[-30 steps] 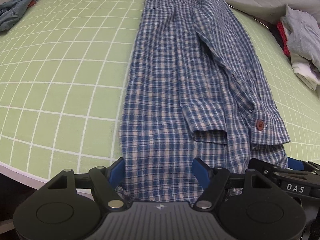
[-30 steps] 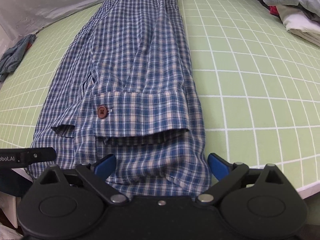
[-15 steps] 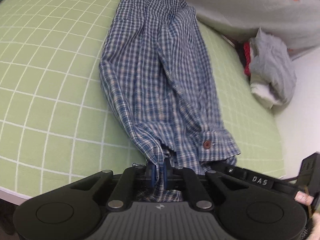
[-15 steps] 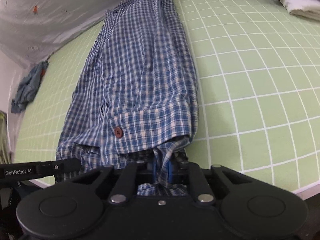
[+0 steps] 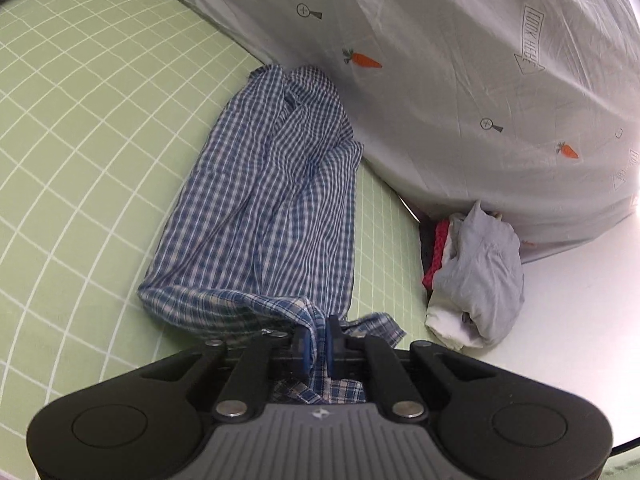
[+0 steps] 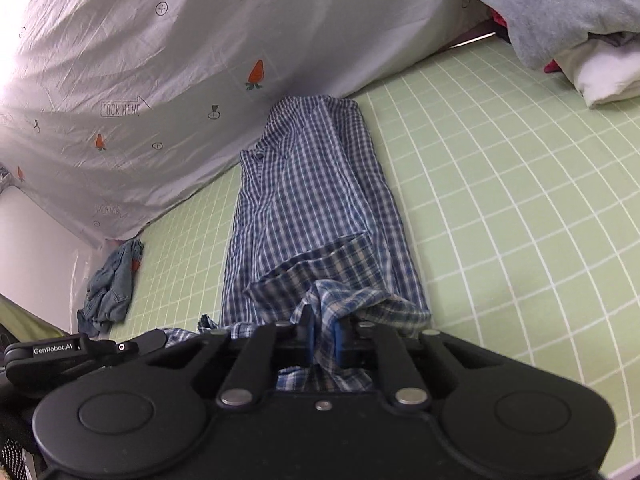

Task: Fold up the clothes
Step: 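Grasp the hem with both grippers and fold it up toward the collar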

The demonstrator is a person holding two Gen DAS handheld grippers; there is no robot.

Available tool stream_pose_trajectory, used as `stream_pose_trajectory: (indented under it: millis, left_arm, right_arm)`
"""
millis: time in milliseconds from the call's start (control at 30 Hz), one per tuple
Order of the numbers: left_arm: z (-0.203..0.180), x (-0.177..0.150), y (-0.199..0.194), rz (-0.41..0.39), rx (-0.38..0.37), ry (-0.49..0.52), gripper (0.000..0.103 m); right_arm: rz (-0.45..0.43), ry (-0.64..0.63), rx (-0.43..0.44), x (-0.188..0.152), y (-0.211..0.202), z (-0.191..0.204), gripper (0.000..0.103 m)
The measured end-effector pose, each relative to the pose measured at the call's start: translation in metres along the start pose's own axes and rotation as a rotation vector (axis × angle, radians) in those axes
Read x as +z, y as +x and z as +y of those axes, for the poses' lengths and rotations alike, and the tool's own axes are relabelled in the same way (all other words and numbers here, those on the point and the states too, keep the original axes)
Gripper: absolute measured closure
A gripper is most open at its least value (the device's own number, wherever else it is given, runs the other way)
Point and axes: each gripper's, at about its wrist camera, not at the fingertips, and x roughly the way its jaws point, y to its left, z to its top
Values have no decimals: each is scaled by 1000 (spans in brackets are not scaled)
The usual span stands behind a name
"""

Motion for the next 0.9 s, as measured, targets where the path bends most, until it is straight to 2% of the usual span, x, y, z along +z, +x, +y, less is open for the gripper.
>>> stream_pose_trajectory:
  millis: [167, 367, 633, 767, 900]
  left_arm:
    - [-2, 27, 14, -27, 3, -12, 96]
    - [6, 58, 41, -23, 19, -45, 96]
    - [26, 105, 102, 13, 78, -86, 95]
    - [36, 116, 127, 54, 136, -94, 95]
    - [39, 121, 135, 69, 160, -82, 93]
  right_arm:
    - [-31, -8, 14, 27, 22, 9, 93]
    - [-21, -8, 19, 52, 53, 7, 93]
    - [49, 31, 3, 85, 127, -15, 92]
    - [109, 53, -36, 92, 164, -26, 91]
    - [161, 31, -69, 92, 184, -26, 88]
